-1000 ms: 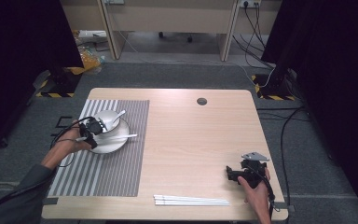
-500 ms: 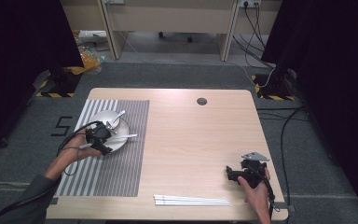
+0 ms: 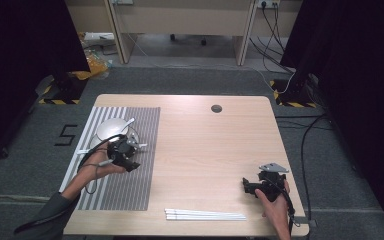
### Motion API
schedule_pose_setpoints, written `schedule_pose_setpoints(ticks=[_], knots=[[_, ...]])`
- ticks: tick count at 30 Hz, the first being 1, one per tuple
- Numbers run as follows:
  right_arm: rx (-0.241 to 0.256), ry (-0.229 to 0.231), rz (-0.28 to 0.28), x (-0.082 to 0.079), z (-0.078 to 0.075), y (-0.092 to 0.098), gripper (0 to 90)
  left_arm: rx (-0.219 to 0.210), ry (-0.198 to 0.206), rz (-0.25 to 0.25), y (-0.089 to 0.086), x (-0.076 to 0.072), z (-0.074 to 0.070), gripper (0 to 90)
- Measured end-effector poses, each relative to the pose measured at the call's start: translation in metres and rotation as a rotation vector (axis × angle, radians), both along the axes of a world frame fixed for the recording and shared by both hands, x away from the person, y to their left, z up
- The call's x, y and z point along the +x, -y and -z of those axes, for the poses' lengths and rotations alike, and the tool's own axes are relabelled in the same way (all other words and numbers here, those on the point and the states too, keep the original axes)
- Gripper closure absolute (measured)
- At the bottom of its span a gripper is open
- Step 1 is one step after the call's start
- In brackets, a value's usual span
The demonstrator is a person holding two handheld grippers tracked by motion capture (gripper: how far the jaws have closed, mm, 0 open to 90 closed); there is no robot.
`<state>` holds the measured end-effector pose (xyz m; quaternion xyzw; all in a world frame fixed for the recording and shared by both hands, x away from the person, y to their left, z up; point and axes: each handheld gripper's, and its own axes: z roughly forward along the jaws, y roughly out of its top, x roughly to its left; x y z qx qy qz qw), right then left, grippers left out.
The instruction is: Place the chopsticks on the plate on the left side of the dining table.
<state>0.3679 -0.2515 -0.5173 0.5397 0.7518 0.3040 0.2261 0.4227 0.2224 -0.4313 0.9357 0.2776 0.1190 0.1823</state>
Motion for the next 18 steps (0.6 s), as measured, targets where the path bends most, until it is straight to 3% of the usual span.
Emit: schedule_pose_setpoints(ticks=[11,18], knots=[[0.000,0.000,0.000,0.000,0.000,0.000,0.6,-0.090,0.033,0.043,0.027,-0.007,-0.003,50.4],[0.001,0.000,0.000,0.000,0.000,0.000,0.6,-0.106,0.032,0.068,0.039,-0.010,0.001,49.4]])
